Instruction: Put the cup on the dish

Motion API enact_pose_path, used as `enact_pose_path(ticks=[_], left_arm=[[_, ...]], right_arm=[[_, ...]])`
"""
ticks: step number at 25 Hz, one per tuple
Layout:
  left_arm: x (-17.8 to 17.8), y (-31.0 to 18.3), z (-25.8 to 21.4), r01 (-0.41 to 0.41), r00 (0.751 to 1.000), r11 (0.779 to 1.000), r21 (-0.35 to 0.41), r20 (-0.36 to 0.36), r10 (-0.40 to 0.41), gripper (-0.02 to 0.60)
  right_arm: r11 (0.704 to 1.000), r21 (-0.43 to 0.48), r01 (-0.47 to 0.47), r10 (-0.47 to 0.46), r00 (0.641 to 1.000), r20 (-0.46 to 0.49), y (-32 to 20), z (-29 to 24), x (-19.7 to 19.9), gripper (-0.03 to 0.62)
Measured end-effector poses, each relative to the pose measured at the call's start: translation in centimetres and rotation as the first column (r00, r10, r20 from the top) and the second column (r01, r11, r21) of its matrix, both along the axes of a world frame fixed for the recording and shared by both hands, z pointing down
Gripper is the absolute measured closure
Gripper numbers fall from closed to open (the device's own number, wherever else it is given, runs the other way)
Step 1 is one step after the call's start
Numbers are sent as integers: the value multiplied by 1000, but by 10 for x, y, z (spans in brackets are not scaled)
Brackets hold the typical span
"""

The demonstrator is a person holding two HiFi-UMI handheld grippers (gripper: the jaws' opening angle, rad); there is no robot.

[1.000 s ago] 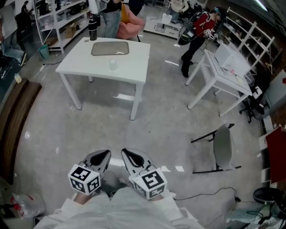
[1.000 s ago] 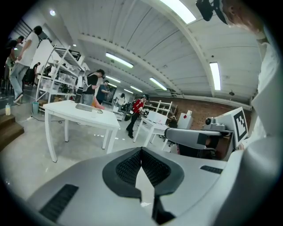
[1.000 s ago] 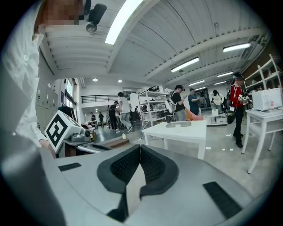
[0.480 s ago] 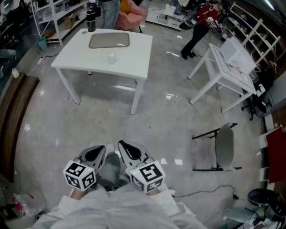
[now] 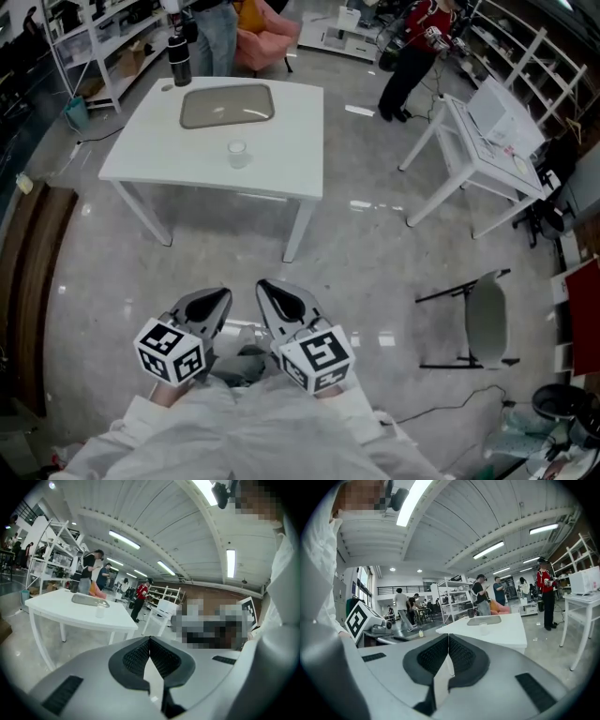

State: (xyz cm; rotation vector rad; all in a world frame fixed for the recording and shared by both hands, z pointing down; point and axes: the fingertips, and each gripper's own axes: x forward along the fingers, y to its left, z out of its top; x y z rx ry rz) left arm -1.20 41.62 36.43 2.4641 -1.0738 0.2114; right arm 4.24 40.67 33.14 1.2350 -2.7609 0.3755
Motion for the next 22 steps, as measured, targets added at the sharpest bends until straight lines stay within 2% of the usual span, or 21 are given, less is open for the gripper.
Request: enact_pose_path(ticks=[3, 10, 14, 17, 22], left_arm=[[-10, -37, -7, -38, 999, 999, 29, 12, 38, 574], [-24, -95, 10, -63, 998, 998, -17, 9, 63, 572], [-25, -116, 21, -66, 998, 996, -57, 4, 67, 572], [-28, -136, 23, -70, 997, 996, -52, 11, 70, 572], [-34, -186, 30, -31, 1000, 997, -70, 3, 31, 574]], right_arm=[[1000, 14, -22, 22, 1000, 19, -42, -5, -11, 580], [998, -27, -50, 50, 999, -4, -96, 11, -25, 582], [998, -41, -51, 51, 999, -12, -124, 13, -25, 580], [998, -32, -52, 51, 999, -18, -150, 12, -25, 582], [999, -32, -29, 28, 999, -25, -201, 18, -27, 582]])
